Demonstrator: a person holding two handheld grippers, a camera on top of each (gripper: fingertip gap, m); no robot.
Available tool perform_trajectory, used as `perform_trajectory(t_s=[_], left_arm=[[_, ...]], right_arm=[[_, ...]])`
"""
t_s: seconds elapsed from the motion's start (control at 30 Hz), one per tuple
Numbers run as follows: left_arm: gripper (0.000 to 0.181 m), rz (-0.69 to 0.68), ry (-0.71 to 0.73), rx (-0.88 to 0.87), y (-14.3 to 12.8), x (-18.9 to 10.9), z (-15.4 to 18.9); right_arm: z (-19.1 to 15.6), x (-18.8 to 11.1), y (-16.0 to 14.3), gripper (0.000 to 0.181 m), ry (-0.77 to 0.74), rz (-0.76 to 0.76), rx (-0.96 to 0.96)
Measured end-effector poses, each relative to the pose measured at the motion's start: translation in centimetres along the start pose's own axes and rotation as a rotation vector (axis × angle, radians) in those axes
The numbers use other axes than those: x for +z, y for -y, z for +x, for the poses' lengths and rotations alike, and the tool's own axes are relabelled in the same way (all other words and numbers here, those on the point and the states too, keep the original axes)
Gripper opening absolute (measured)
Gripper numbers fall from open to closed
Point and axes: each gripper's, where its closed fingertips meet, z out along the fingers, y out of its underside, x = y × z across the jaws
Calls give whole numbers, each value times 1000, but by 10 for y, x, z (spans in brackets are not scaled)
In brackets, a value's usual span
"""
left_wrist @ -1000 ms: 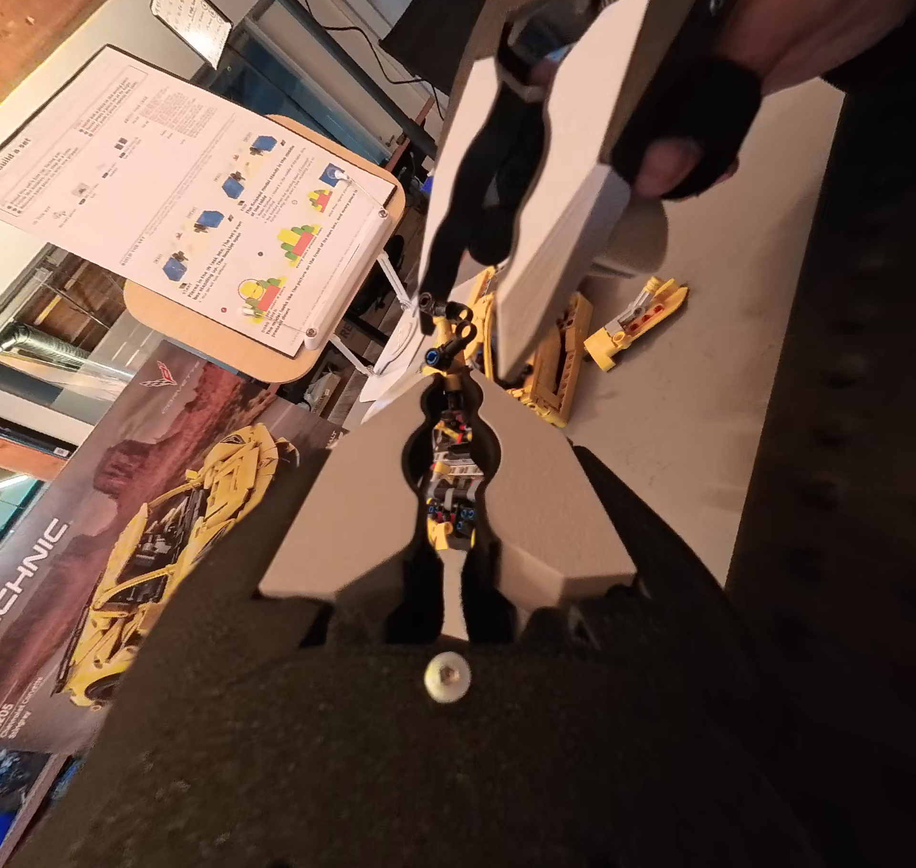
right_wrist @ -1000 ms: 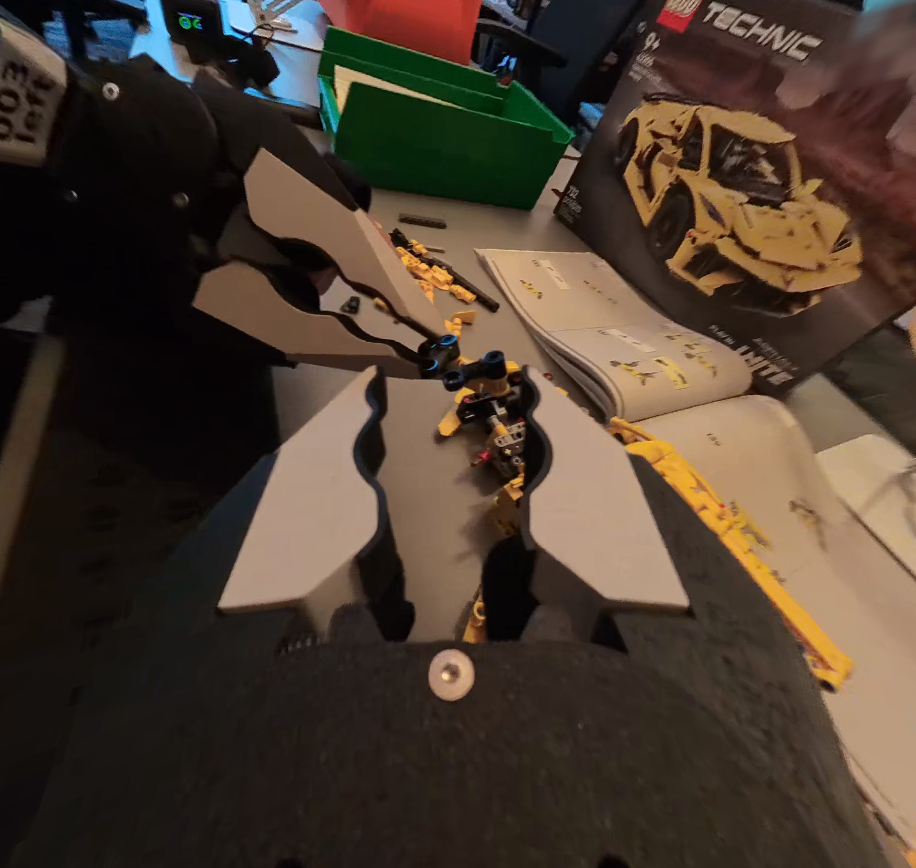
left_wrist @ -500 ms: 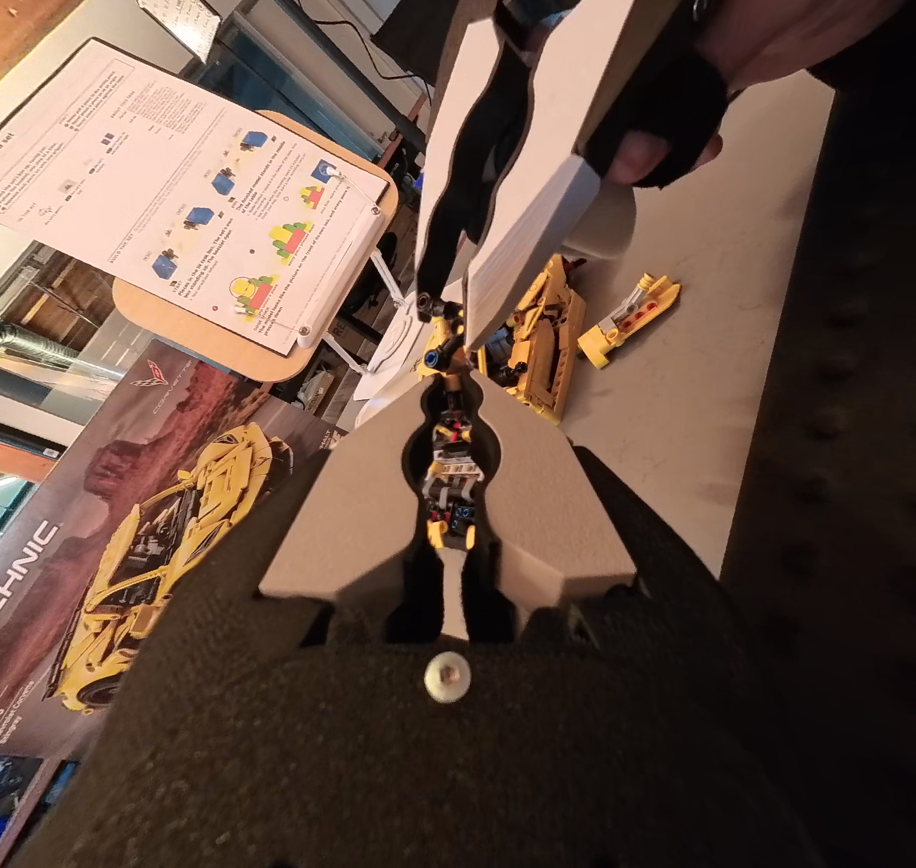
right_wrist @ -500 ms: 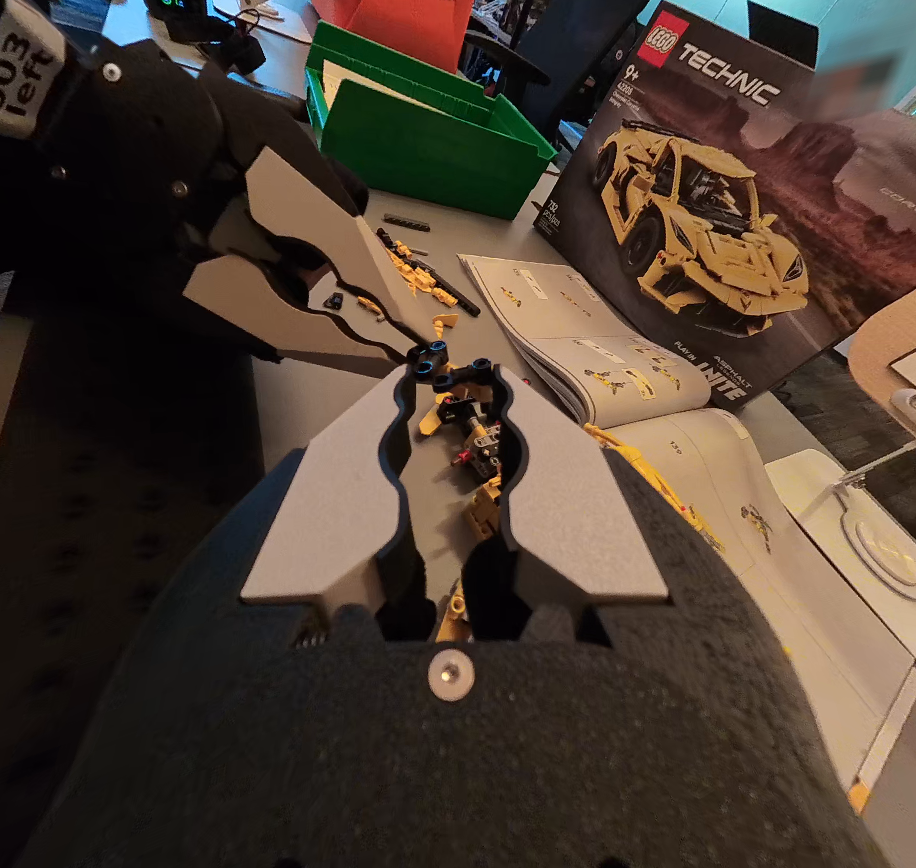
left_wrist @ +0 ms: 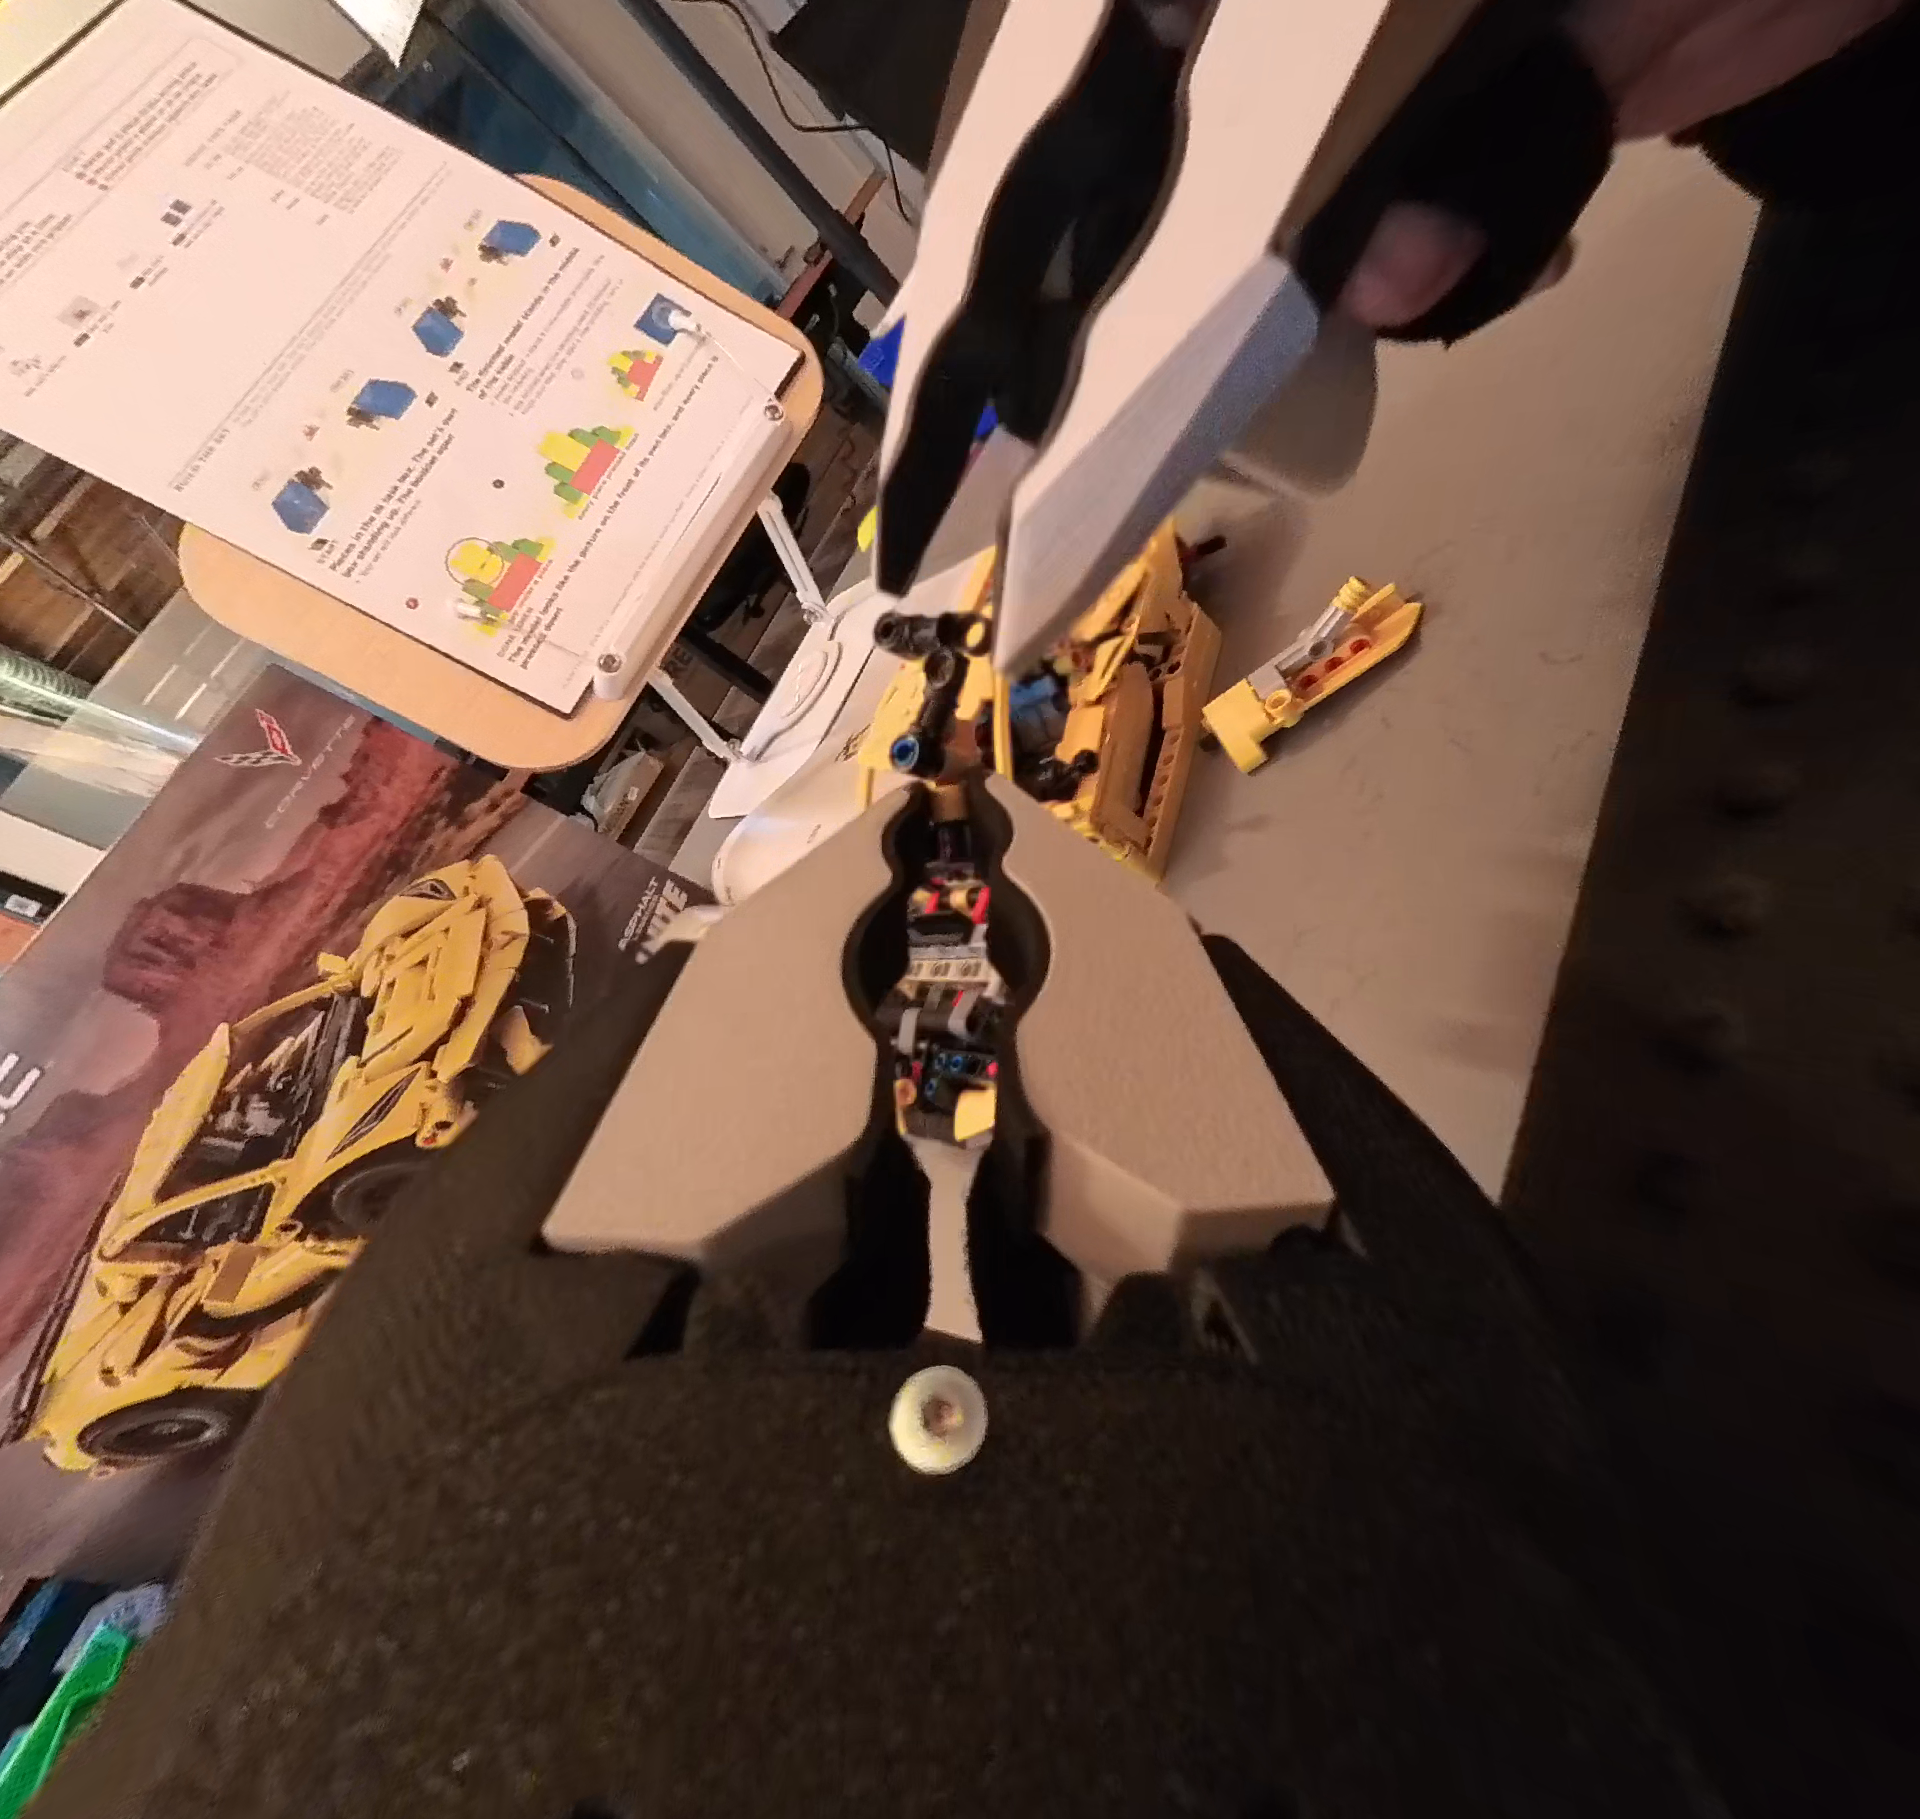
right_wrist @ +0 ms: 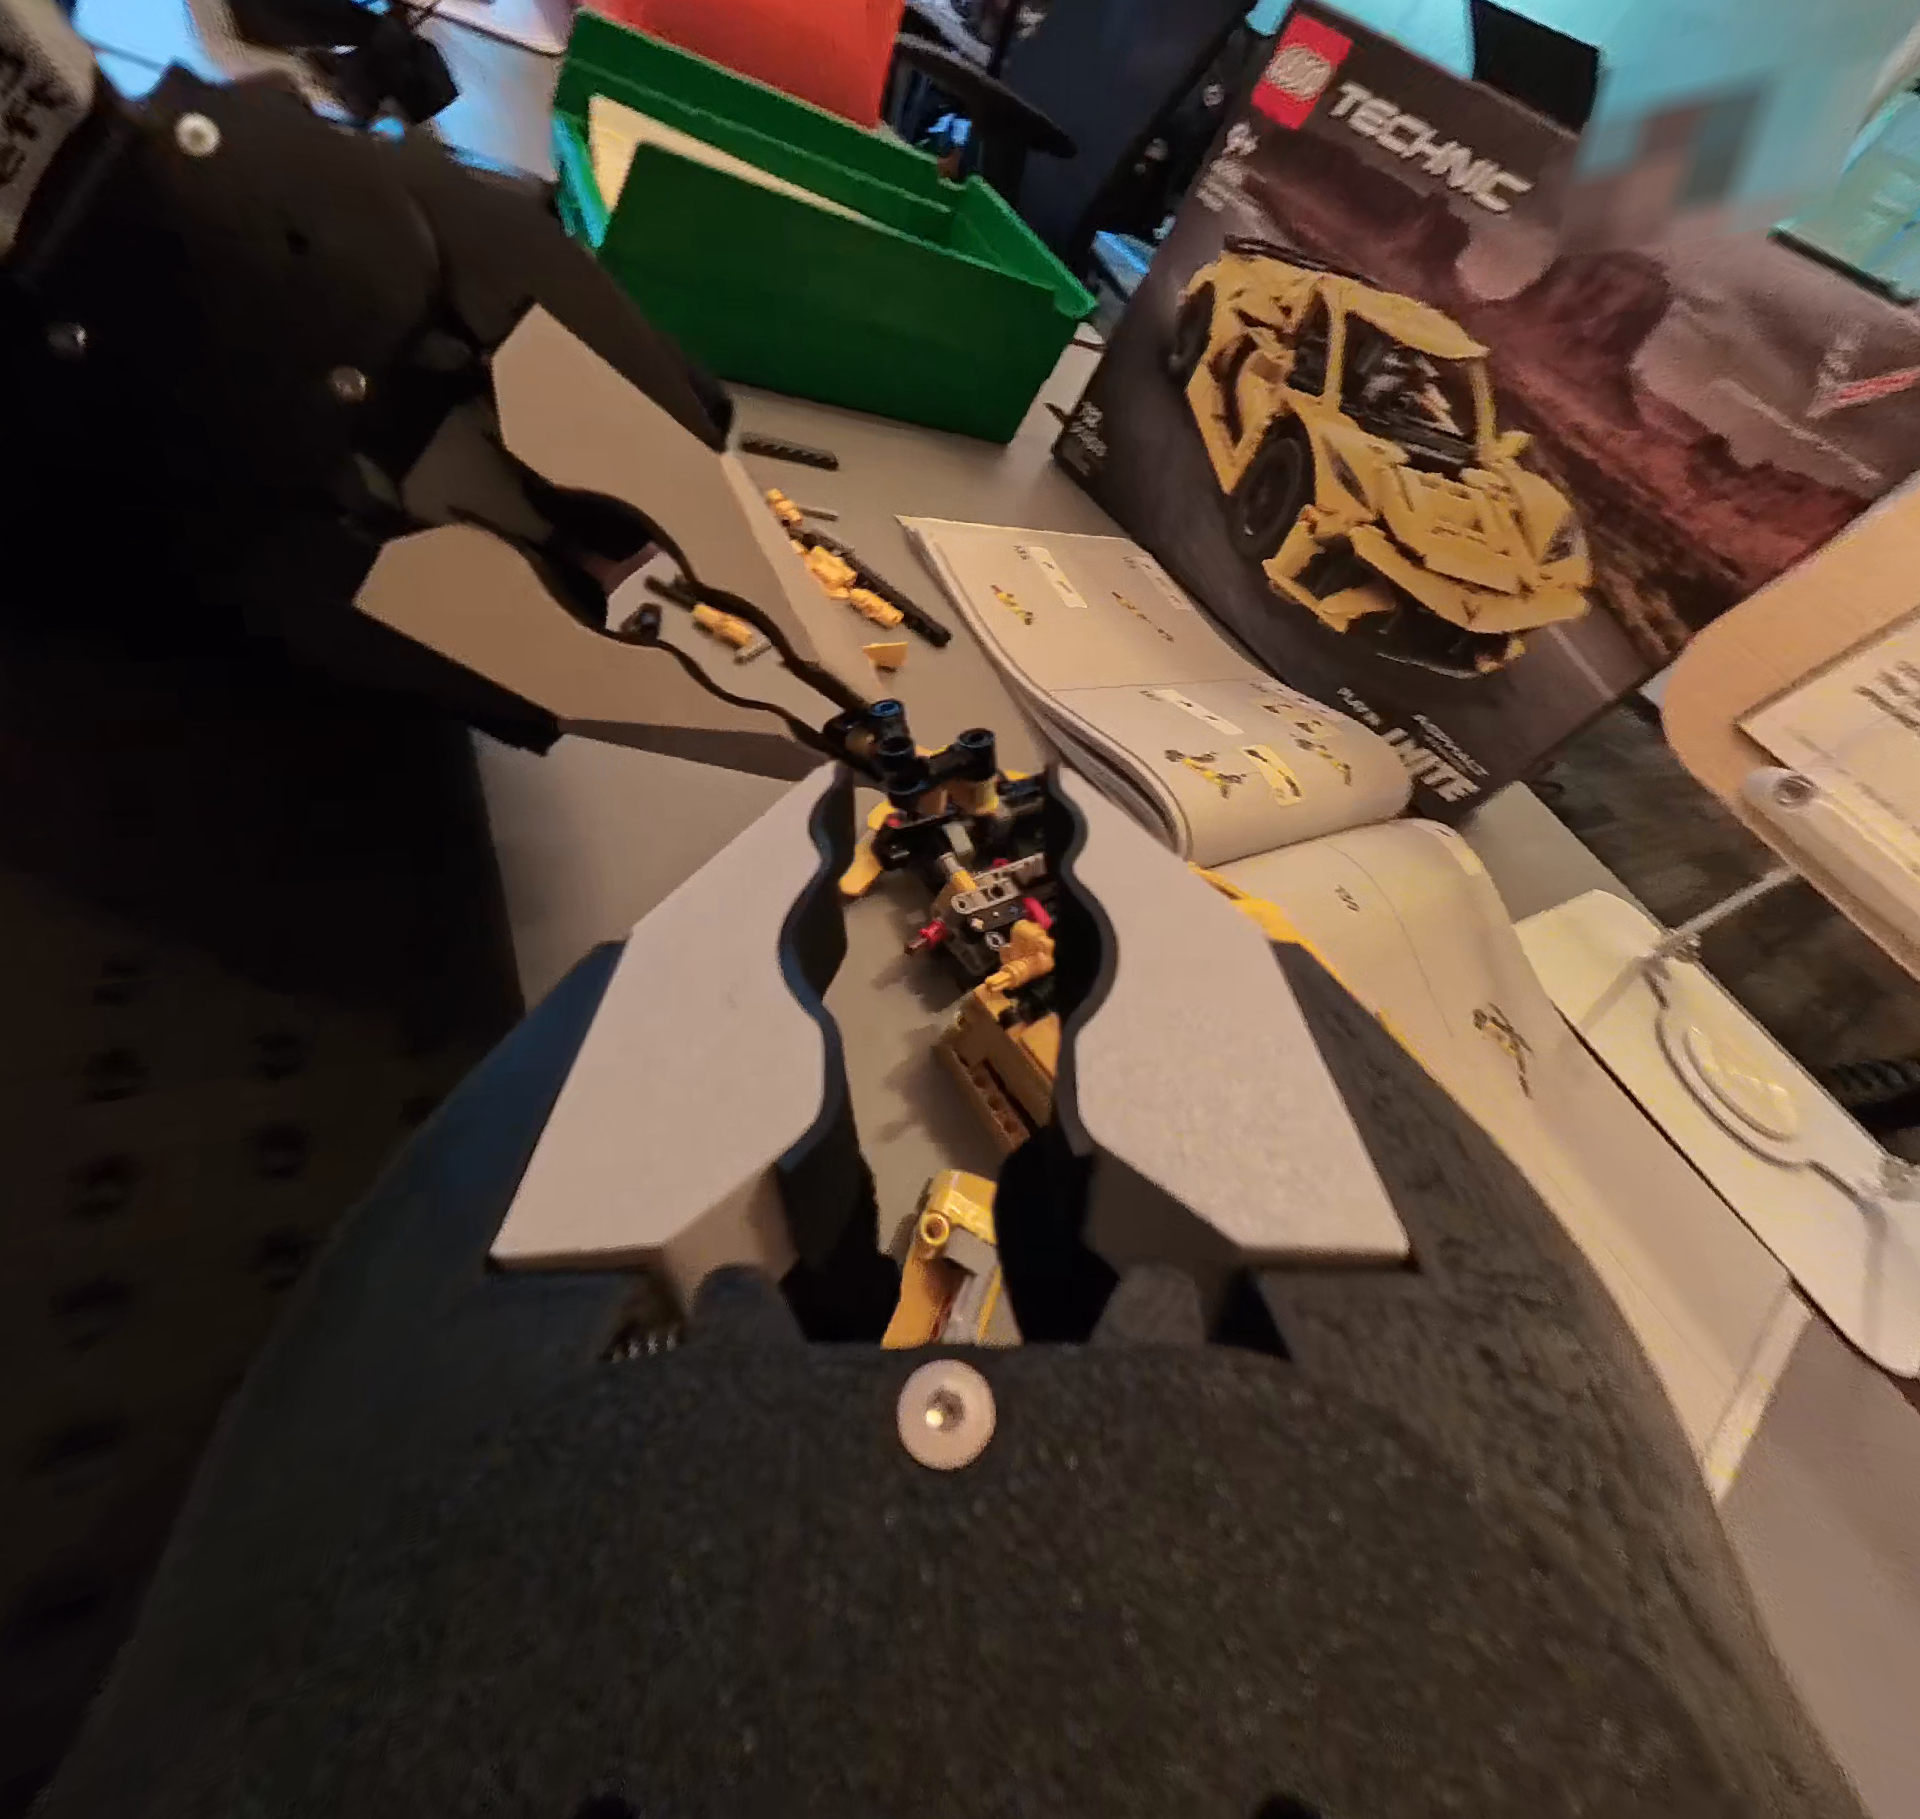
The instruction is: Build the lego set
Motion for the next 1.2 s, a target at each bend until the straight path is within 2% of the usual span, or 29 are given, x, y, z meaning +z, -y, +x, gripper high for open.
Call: perform_trajectory(t_s=[0.13,0.2,0.3,0.47,0.57,0.67,0.77,0.97,1.2], left_arm=[[6,-13,2,-39,-2,1,-2],[6,-4,-29,-109,-1,1,0],[6,28,-149,-326,1,1,5],[7,88,-385,-727,4,-4,10],[7,140,-459,-910,10,-8,5],[7,196,-514,-1039,15,-12,-1],[7,195,-523,-1069,13,-12,-2],[7,186,-525,-1069,12,-12,-1],[7,145,-506,-1048,6,-9,2]], right_arm=[[-7,2,-4,36,-17,-68,68],[-9,3,-1,26,-46,-57,63],[-6,2,0,22,-73,-69,7],[-6,-9,10,28,22,-88,3],[-7,-8,18,25,44,-58,27],[-7,2,15,25,-6,-77,-48],[-6,9,20,24,-33,-56,-61],[-1,11,21,6,-98,-66,-140],[-2,13,20,7,-152,-84,-267]])
